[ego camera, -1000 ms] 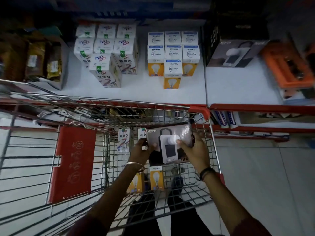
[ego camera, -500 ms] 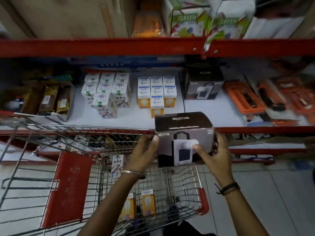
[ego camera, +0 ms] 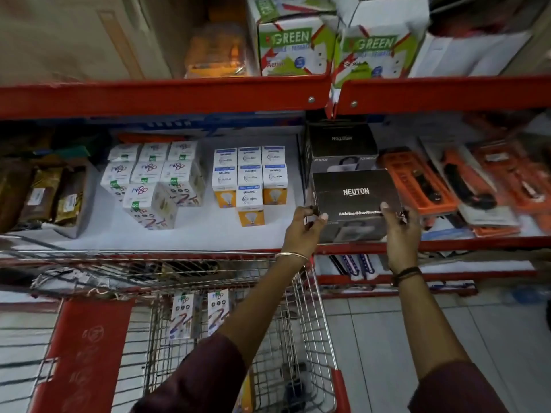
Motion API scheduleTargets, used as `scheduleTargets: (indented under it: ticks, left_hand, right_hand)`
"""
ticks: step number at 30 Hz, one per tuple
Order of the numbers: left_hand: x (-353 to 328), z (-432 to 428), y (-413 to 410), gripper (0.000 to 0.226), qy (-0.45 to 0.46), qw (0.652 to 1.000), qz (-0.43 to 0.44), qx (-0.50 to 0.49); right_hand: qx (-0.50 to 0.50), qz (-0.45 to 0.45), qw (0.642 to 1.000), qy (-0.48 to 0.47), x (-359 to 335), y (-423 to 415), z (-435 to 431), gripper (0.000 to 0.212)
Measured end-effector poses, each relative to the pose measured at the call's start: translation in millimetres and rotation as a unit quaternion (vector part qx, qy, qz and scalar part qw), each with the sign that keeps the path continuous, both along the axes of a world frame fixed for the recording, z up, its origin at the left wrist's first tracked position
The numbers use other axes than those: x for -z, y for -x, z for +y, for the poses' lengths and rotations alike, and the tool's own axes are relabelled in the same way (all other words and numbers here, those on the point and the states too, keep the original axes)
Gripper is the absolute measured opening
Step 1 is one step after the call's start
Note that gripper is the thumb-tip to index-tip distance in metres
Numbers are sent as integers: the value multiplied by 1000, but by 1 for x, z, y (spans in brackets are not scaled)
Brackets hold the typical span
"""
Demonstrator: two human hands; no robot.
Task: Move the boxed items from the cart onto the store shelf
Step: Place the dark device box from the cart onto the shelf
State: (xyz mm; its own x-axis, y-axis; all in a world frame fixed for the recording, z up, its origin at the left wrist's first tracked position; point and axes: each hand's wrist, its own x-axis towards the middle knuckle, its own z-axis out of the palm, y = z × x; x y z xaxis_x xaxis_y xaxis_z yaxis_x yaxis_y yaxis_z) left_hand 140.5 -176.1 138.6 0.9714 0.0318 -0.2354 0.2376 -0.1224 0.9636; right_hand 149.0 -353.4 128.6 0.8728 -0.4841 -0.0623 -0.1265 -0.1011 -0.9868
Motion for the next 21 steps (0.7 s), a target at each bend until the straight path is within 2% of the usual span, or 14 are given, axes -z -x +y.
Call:
scheduleTargets:
  ticks: [5,11,15,17,19,21]
  left_hand:
    - [22,-11,-32,29,-2,1000,3,-25]
    - [25,-10,-40,31,-28,1000,0,-4]
    - [12,7,-11,36,-16,997,-60,35]
    - [6,30,17,39,-29,992,-118,42]
    - [14,60,47,41,-62,982,-175,39]
    - [35,95,78,45,-115,977,-176,44]
  right_hand:
    - [-3,21,999,38,19,-29,-9,23]
    - [12,11,996,86,15,-32,1,45]
    - [45,13,985,168,12,-10,14,65]
    - [54,-10,977,207,8,13,29,59]
    - [22,-44,977,207,8,43,51,49]
    - [-41,-48,979,193,18,74,78,44]
